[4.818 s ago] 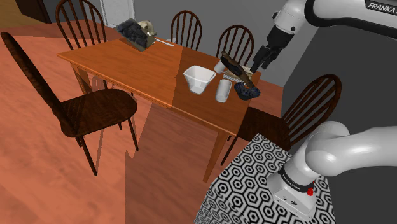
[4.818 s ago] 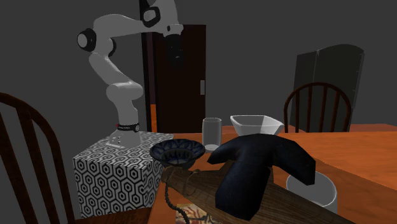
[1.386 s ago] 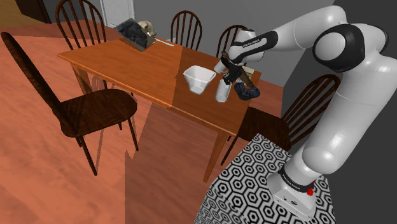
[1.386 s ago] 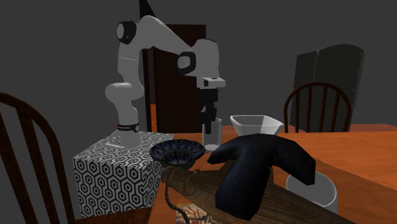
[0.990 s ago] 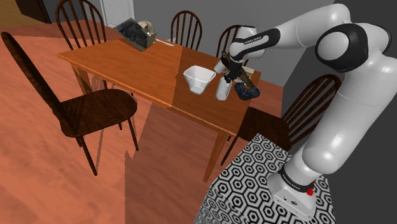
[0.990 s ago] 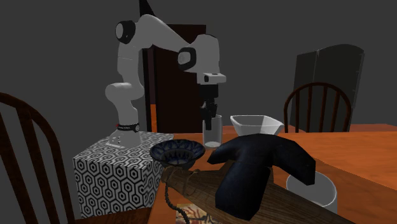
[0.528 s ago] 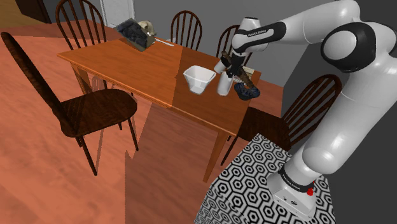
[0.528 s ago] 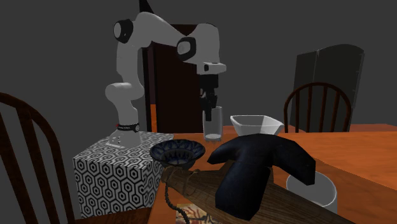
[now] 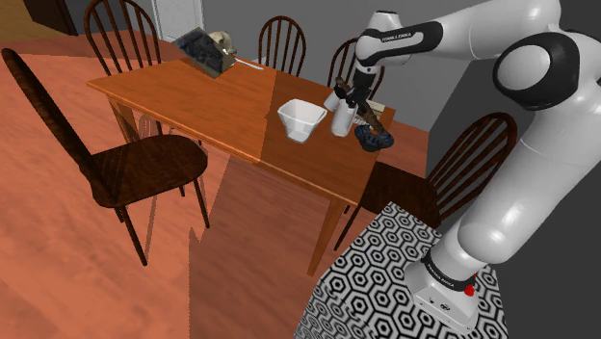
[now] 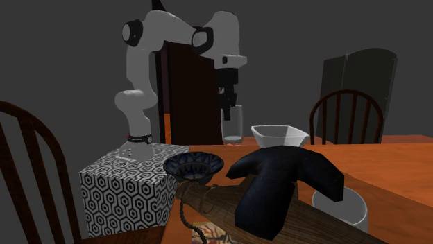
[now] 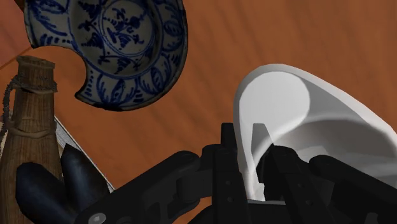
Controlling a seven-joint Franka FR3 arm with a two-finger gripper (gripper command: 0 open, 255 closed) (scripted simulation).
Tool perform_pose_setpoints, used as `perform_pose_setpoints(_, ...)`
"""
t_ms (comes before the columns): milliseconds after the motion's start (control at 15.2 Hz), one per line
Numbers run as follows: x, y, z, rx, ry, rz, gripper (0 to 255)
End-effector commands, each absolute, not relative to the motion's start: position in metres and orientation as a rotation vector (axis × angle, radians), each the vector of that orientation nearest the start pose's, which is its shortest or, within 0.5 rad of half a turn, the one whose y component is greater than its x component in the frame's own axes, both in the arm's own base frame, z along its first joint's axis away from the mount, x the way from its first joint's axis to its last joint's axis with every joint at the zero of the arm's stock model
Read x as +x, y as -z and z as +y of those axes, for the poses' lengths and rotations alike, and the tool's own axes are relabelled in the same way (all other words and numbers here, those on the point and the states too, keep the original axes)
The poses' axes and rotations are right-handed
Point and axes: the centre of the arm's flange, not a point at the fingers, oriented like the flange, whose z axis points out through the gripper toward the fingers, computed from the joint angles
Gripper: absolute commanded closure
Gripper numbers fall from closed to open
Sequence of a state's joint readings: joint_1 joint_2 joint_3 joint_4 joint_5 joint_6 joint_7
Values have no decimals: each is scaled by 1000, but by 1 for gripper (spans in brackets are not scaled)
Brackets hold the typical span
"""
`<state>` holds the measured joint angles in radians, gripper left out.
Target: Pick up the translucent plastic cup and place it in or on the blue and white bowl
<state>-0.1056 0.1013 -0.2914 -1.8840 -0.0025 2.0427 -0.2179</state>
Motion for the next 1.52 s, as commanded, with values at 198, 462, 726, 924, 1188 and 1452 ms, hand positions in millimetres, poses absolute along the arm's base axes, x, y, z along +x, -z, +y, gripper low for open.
perform_pose_setpoints(198,548,-488,-224,-3177,79,280,255)
perform_pose_setpoints(462,548,-509,-224,-3177,79,280,255)
perform_pose_setpoints(726,537,-523,-247,-3177,79,280,255)
perform_pose_setpoints(924,519,-532,-281,-3177,79,280,255)
perform_pose_setpoints(1188,495,-543,-327,-3177,79,280,255)
perform_pose_setpoints(1452,472,-555,-373,-3177,79,280,255)
